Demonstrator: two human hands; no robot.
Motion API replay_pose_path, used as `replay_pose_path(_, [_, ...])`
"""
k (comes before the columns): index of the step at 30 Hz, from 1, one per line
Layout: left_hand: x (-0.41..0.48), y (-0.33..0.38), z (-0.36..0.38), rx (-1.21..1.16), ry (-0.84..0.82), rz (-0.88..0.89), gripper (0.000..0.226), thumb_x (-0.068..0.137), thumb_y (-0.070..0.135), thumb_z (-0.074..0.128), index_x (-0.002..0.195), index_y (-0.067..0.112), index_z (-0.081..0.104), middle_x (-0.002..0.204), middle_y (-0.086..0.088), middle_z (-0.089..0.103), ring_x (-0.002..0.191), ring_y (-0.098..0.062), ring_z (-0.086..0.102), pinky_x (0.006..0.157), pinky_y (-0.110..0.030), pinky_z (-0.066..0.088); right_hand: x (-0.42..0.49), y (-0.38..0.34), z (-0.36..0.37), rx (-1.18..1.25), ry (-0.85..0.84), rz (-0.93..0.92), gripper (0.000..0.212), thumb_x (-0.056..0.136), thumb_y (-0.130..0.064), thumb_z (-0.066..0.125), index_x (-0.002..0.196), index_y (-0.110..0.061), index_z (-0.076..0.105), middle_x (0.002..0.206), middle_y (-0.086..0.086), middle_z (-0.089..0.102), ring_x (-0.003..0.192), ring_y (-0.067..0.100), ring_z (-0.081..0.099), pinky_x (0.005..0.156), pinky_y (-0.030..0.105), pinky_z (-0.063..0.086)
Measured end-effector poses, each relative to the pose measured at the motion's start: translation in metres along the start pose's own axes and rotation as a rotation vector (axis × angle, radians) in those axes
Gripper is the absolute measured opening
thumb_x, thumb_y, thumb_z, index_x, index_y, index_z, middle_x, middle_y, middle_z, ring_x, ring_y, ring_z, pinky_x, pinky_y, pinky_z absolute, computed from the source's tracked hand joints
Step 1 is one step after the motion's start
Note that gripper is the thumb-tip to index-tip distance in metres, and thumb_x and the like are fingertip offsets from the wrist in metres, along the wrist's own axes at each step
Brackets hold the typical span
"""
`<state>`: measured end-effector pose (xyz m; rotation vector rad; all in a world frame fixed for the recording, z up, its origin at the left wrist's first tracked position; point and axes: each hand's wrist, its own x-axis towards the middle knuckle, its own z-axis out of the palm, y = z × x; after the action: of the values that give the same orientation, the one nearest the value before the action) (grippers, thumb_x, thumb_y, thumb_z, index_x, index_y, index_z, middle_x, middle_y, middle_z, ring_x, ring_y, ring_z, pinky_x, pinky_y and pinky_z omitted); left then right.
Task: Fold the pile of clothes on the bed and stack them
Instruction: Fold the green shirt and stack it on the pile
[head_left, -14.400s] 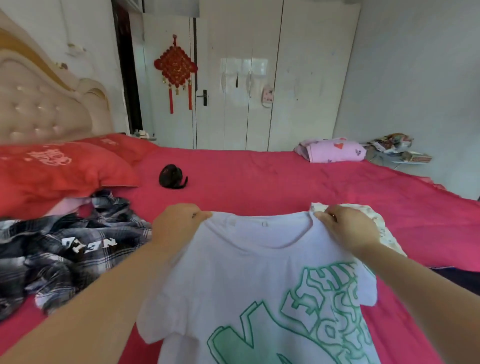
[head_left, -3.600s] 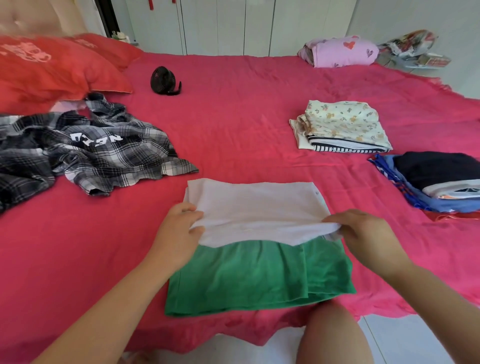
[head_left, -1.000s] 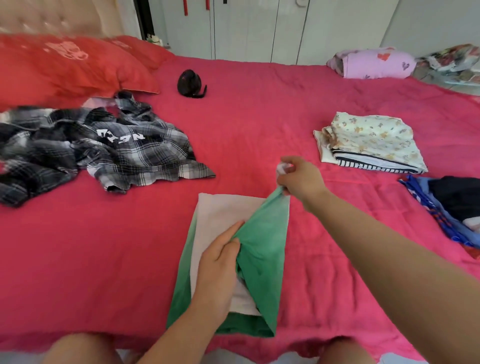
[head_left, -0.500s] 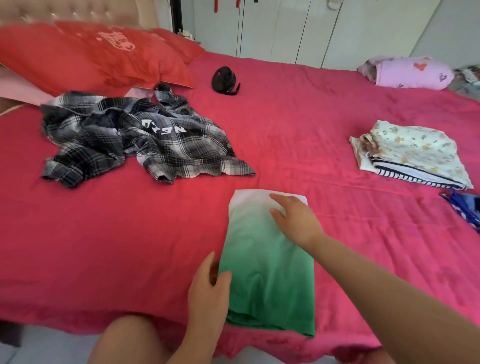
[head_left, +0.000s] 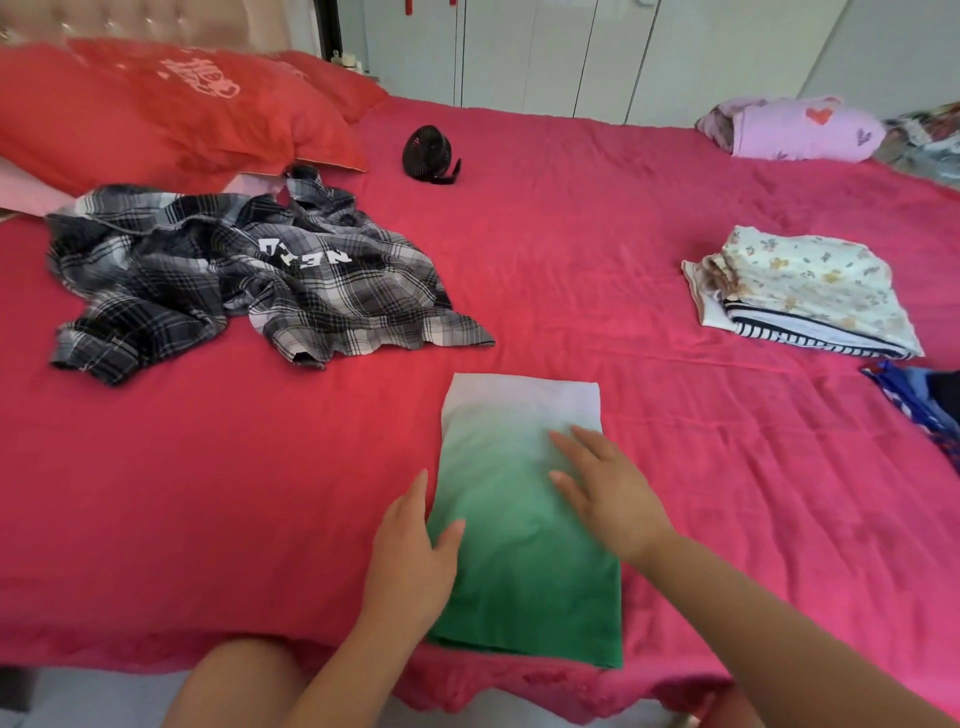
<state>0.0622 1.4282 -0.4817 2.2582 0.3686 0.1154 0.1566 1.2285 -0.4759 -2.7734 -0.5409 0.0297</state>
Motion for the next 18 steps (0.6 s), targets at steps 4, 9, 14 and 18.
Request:
replay_pose_path(4, [0.024, 0.015, 0.004, -0.021, -0.031, -0.052, 0.066, 0.093, 0.033, 0.052, 0.147, 0.013, 0.022, 0.147, -0.008, 0.037, 0.133, -0.023, 0.037, 0.106, -0.03, 0.03, 0.009, 0.011, -0.01, 0.166, 0.085, 0.143, 0.053, 0.093, -0.027, 0.053, 0.142, -0.014, 0.036, 0.143, 0.013, 0.038, 0.132, 0.025, 0.037, 0.107, 0.027, 0.027])
replay_pose_path(9, [0.037, 0.021, 0.011, 0.103, -0.093, -0.215, 0.062, 0.089, 0.044, 0.053, 0.133, 0.003, 0.037, 0.13, -0.015, 0.052, 0.12, -0.029, 0.049, 0.093, -0.035, 0.042, 0.036, 0.026, -0.017, 0.172, 0.047, 0.224, 0.054, 0.092, -0.026, 0.053, 0.142, -0.013, 0.035, 0.14, 0.015, 0.039, 0.129, 0.027, 0.039, 0.107, 0.031, 0.031])
replay_pose_path(14, [0.028, 0.01, 0.012, 0.14, -0.162, -0.21, 0.053, 0.086, 0.047, 0.058, 0.122, 0.01, 0.046, 0.119, -0.007, 0.058, 0.109, -0.024, 0.056, 0.087, -0.034, 0.046, 0.085, 0.02, -0.024, -0.051, -0.055, 0.094, 0.052, 0.095, -0.04, 0.041, 0.145, -0.025, 0.03, 0.148, 0.007, 0.032, 0.136, 0.026, 0.031, 0.11, 0.043, 0.03])
replay_pose_path(18, [0.027, 0.011, 0.012, 0.148, -0.128, -0.184, 0.043, 0.086, 0.044, 0.058, 0.115, 0.015, 0.049, 0.113, -0.002, 0.06, 0.106, -0.023, 0.057, 0.082, -0.032, 0.045, 0.117, 0.008, -0.018, -0.28, -0.24, 0.041, 0.052, 0.096, -0.046, 0.032, 0.143, -0.022, 0.029, 0.142, 0.006, 0.043, 0.134, 0.025, 0.035, 0.109, 0.048, 0.024])
